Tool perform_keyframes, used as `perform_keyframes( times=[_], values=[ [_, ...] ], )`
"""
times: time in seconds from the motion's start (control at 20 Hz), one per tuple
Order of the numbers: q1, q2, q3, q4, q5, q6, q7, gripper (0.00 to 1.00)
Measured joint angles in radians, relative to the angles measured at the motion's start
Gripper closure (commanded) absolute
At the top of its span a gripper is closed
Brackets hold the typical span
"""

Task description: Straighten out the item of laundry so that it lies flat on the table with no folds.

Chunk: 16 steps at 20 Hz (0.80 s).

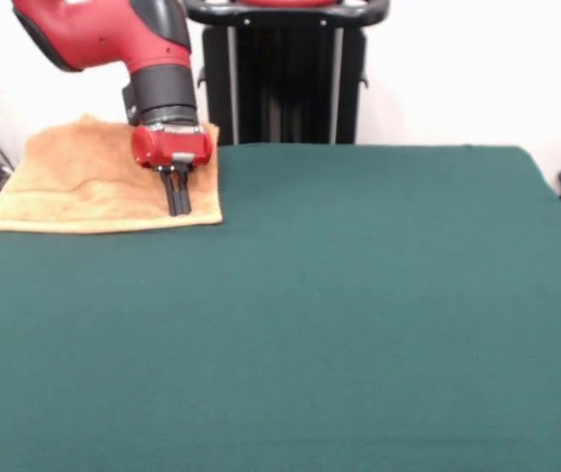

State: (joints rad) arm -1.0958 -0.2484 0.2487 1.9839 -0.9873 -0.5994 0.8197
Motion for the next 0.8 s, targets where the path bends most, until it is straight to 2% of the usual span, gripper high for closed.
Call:
perform_keyframes(
  times=[0.1, 0.25, 0.35, 0.8],
  values=[
    [0.001, 0.055, 0.028, -0.047, -0.020, -0.082, 0.051, 1.00],
    [0.011, 0.088, 0.053, -0.081, -0.021, -0.119, 0.087, 1.00],
    [0.033, 0.133, 0.099, -0.142, -0.021, -0.155, 0.153, 1.00],
    [0.107, 0.181, 0.179, -0.272, -0.007, -0.162, 0.289, 1.00]
  ],
)
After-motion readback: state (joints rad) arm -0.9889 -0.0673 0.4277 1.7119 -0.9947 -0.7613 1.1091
